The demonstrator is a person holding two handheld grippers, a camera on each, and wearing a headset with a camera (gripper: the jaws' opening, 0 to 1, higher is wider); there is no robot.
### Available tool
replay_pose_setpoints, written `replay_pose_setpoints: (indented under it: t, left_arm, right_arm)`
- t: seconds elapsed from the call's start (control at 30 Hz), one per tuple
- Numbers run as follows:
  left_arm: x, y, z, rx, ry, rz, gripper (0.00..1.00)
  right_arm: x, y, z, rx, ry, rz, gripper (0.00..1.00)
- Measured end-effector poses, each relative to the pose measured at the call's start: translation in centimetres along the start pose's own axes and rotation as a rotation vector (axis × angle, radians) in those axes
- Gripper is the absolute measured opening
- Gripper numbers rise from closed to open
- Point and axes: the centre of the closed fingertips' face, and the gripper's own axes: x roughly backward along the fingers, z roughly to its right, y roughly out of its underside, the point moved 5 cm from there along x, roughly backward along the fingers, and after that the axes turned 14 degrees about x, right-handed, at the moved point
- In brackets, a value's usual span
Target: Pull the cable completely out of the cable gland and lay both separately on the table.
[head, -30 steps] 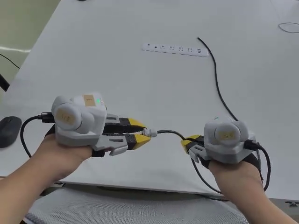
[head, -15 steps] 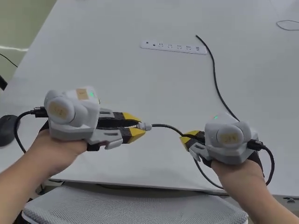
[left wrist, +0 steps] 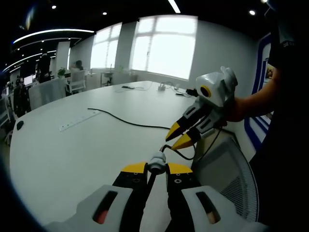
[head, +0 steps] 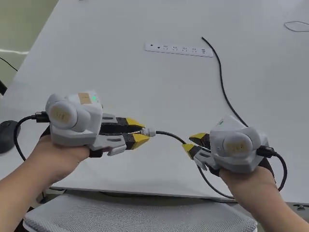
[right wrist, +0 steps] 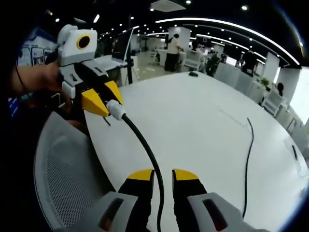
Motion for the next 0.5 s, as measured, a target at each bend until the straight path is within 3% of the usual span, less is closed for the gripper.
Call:
replay_pose_setpoints:
  t: [0.27, 0.5]
  left_arm:
    - [-0.1, 0.0, 0.2, -0.006, 0.01, -0.009, 0.15]
    - [-0.1, 0.0, 0.3, -0.01, 0.016, -0.018, 0.15]
  right_arm:
    - [-0.4, -3.6, -1.4, 0.24, -0.048, 0.03, 0.19]
    - [-1.2, -4.9, -2.7, 0.335, -0.076, 0.043, 0.13]
